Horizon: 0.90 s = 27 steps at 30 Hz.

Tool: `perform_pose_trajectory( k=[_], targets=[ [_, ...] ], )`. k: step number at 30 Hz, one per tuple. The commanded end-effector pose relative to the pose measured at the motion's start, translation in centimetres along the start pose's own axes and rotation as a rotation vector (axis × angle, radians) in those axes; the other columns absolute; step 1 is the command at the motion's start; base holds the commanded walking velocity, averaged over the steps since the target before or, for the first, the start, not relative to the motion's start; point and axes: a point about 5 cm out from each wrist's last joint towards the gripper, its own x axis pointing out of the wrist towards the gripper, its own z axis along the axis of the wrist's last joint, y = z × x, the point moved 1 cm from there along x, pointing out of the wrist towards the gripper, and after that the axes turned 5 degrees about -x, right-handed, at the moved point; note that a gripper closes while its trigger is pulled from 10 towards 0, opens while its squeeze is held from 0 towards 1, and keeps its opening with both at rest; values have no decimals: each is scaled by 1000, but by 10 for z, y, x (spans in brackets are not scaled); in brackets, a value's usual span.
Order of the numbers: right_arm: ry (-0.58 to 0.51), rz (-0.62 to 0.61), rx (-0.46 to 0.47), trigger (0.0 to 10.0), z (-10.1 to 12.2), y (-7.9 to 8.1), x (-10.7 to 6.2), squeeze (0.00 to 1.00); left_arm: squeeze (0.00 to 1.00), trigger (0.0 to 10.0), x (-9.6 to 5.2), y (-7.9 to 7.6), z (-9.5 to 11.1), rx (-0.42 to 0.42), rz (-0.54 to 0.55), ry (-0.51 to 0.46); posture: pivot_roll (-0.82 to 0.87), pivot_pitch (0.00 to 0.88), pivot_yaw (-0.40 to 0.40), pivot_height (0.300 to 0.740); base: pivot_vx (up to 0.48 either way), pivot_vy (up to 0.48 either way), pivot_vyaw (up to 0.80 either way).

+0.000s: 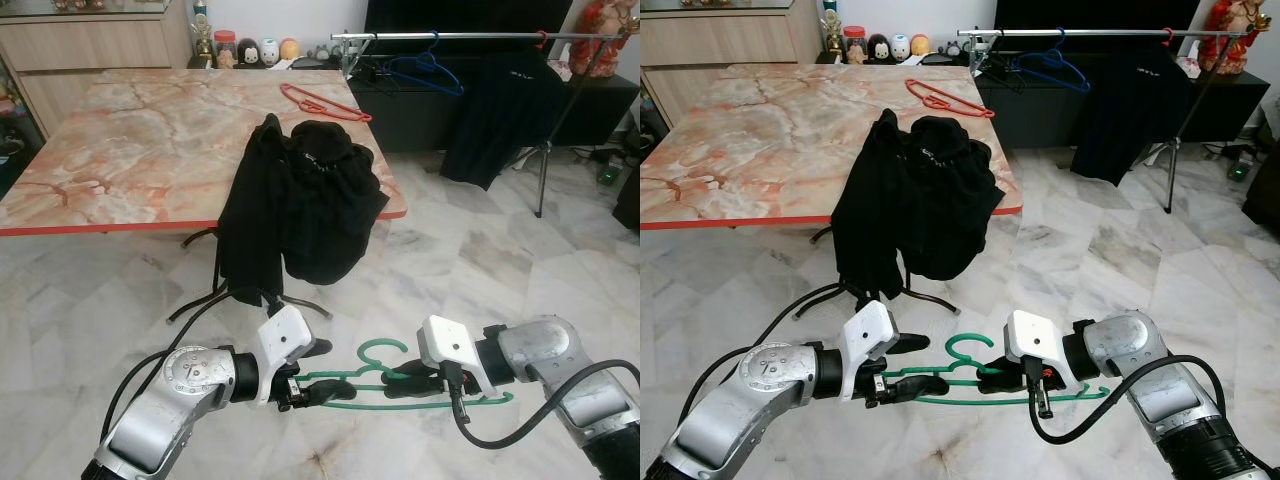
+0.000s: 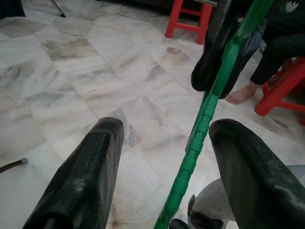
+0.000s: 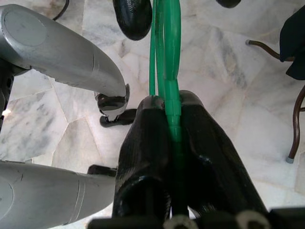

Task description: Hang hanger

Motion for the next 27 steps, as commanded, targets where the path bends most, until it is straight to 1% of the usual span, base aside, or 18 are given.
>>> perform_pose_trajectory(
  k=[1, 2, 27],
  targets=[
    [-14, -10, -30, 10000, 8, -3, -3, 0, 0, 667, 2, 2, 3, 15, 1, -2, 27, 0, -97, 740, 0, 0, 0],
    [-13, -11, -30, 10000, 8, -3, -3, 0, 0, 0, 2, 2, 3, 14, 1, -2, 27, 0, -97, 740, 0, 0, 0],
    [-5, -30, -14, 10000, 3, -5, -2, 0, 0, 0, 4, -2, 6, 7, -35, -23, 29, 0, -97, 740, 0, 0, 0]
  ],
)
